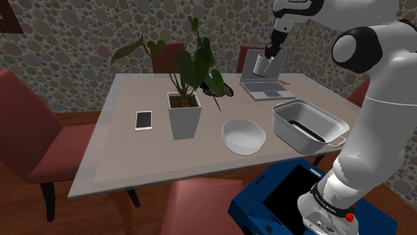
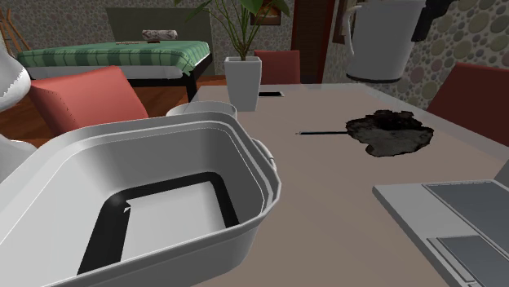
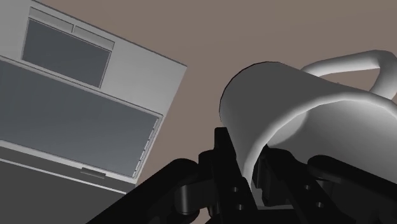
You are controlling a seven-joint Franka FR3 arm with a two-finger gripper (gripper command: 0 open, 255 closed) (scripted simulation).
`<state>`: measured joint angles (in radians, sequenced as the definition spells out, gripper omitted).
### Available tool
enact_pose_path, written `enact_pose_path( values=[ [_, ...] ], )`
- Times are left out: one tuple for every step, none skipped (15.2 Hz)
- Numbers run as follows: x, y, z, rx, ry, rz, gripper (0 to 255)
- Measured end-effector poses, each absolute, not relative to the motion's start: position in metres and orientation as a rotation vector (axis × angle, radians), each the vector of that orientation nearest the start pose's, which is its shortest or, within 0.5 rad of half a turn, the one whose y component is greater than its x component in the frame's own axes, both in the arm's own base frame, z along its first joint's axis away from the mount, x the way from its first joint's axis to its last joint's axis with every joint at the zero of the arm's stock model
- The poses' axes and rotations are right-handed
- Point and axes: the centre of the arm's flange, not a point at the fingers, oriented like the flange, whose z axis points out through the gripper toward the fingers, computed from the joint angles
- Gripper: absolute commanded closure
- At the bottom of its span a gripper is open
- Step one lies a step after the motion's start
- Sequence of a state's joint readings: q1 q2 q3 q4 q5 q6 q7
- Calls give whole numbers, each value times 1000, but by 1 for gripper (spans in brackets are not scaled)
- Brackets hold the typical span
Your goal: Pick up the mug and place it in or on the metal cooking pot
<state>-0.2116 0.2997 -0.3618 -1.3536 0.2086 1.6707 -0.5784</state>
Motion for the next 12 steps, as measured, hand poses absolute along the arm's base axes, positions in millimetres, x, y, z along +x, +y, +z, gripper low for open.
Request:
enact_pose_path(
  values=[
    [561, -305, 567, -3071, -7, -133, 255],
    [548, -302, 567, -3071, -6, -133, 255],
    [538, -301, 572, -3072, -6, -133, 255],
    [524, -299, 573, -3072, -5, -134, 255],
    [511, -297, 574, -3072, -5, -134, 255],
    [496, -292, 573, -3072, -5, -134, 255],
    [484, -291, 572, -3071, -5, -134, 255],
    [472, -289, 571, -3071, -5, -133, 255],
    [458, -287, 573, -3071, -6, -132, 255],
    [446, -286, 573, -3071, -6, -133, 255],
    [434, -285, 574, -3071, -6, -133, 255],
    [420, -282, 576, -3071, -6, -132, 255]
  ],
)
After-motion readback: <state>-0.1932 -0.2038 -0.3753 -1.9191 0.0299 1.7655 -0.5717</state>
